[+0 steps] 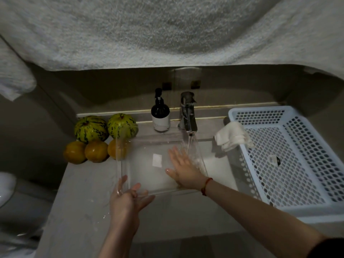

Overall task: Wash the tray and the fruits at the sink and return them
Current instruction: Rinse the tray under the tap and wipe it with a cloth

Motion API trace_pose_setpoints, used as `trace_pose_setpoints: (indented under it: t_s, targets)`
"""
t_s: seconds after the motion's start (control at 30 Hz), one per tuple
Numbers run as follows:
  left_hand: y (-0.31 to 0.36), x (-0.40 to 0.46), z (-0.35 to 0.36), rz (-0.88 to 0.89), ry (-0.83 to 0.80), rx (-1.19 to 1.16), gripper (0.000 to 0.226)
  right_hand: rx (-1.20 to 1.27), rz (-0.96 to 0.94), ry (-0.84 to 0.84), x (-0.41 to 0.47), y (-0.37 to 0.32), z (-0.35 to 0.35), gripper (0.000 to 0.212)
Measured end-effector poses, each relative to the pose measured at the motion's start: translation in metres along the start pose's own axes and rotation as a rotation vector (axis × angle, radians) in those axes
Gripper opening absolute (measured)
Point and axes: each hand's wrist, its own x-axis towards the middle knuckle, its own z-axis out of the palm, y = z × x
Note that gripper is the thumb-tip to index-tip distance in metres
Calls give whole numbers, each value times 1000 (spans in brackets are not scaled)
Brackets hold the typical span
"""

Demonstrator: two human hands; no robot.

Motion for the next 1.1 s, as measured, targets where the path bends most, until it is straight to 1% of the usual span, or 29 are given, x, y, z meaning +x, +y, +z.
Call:
trace_pose_setpoints:
  t_s: [0.1,0.17,0.2,0.23,0.3,0.33,0.37,0.47,0.5,0.53,0.6,0.67,0.7,0.73,0.8,0.83,0.9,0.97,1.0,1.03,1.1]
  targets:
    - [-1,1,-3,15,9,15,63,-165,-237,-113,-1,5,-10,65]
    - [-1,2,-6,20,16,11,63,-284,-305,-109,-1,13,-23,60]
    - [-2,2,-7,22,17,12,63,-351,-282,-67,1,17,-29,58]
    - [-2,2,-7,24,20,16,64,-422,-217,-11,3,21,-34,57]
    - [-4,2,-7,32,33,25,65,-570,-33,73,4,21,-38,58]
    - [-4,2,-7,36,36,28,65,-609,23,71,2,17,-37,58]
    - [-5,3,-7,36,38,28,64,-596,30,46,-1,12,-34,59]
    - [-4,6,-12,30,50,42,64,-298,-96,-95,-18,1,-23,58]
    - [-3,6,-14,32,55,51,64,-236,-161,-123,-25,2,-23,55]
    - [-1,7,-17,35,58,55,64,-223,-212,-134,-30,6,-24,51]
    - [2,7,-22,40,58,45,63,-265,-296,-78,-34,20,-27,41]
    - [4,7,-24,45,52,36,62,-283,-334,36,-33,33,-27,36]
    - [5,7,-23,49,42,33,63,-198,-303,102,-32,39,-27,37]
    - [4,8,-22,57,30,33,63,-63,-257,167,-32,40,-26,41]
    - [1,10,-19,76,17,38,65,193,-160,303,-31,37,-20,57]
    - [-1,11,-17,84,17,35,66,288,-111,375,-29,34,-16,63]
    - [-8,11,-14,106,21,20,62,406,-8,515,-22,29,-9,67]
    - [-15,10,-14,139,27,-7,56,563,165,627,-13,26,-8,60]
    - [-19,9,-14,162,26,-19,55,683,270,644,-9,26,-9,52]
    - [-23,8,-14,186,23,-29,54,837,349,610,-5,25,-11,40]
    - [-27,8,-15,216,19,-47,55,1063,425,415,1,23,-14,10]
